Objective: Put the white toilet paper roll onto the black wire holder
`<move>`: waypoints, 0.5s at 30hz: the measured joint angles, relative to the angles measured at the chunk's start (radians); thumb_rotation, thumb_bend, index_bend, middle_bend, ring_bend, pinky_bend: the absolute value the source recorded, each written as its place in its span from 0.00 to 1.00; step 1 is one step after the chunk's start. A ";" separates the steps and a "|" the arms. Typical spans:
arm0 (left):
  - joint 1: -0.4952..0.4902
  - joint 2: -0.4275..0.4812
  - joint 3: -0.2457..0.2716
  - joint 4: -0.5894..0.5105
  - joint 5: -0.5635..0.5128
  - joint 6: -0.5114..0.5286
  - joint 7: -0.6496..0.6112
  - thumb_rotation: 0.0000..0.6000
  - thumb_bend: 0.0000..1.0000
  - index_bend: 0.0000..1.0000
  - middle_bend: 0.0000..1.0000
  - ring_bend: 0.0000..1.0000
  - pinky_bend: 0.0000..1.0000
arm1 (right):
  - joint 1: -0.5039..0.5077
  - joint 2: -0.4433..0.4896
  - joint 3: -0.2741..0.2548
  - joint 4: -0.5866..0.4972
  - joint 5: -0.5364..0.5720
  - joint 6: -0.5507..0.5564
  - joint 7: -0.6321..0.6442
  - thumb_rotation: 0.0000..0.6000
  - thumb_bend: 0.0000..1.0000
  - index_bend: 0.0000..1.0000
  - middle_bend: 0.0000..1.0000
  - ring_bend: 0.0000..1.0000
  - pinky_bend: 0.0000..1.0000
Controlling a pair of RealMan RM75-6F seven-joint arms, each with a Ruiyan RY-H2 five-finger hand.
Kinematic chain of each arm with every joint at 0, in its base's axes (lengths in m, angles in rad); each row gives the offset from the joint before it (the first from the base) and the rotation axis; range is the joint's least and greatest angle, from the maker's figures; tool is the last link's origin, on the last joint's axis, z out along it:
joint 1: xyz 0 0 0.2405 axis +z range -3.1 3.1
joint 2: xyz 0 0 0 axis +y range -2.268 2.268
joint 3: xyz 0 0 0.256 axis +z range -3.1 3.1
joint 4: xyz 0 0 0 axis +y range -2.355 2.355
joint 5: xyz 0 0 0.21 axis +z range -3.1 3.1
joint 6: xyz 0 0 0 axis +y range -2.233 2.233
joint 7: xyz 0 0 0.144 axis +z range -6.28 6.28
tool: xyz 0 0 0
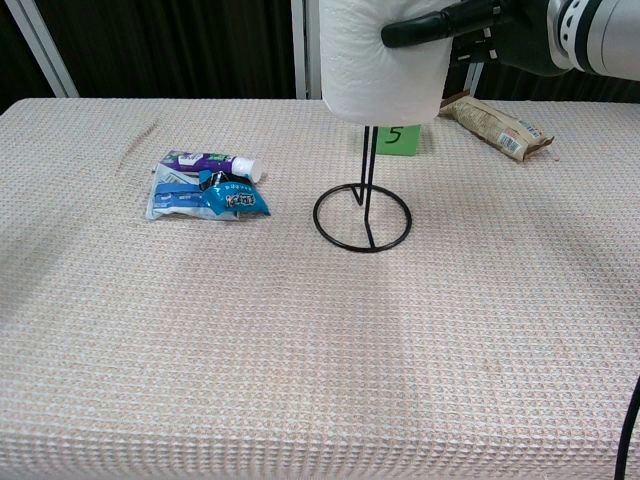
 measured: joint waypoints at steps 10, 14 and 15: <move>0.003 0.005 -0.001 -0.007 0.003 0.008 0.006 0.39 0.12 0.07 0.05 0.04 0.21 | -0.042 -0.048 -0.020 0.117 -0.100 -0.102 0.100 1.00 0.15 0.35 0.33 0.23 0.23; 0.002 0.005 0.000 -0.004 0.003 0.006 0.003 0.39 0.12 0.07 0.05 0.04 0.21 | -0.053 -0.067 -0.029 0.154 -0.136 -0.132 0.120 1.00 0.15 0.28 0.29 0.18 0.19; 0.002 0.005 0.000 -0.004 0.004 0.006 0.002 0.39 0.12 0.07 0.05 0.04 0.21 | -0.055 -0.072 -0.033 0.163 -0.145 -0.143 0.124 1.00 0.15 0.24 0.27 0.15 0.17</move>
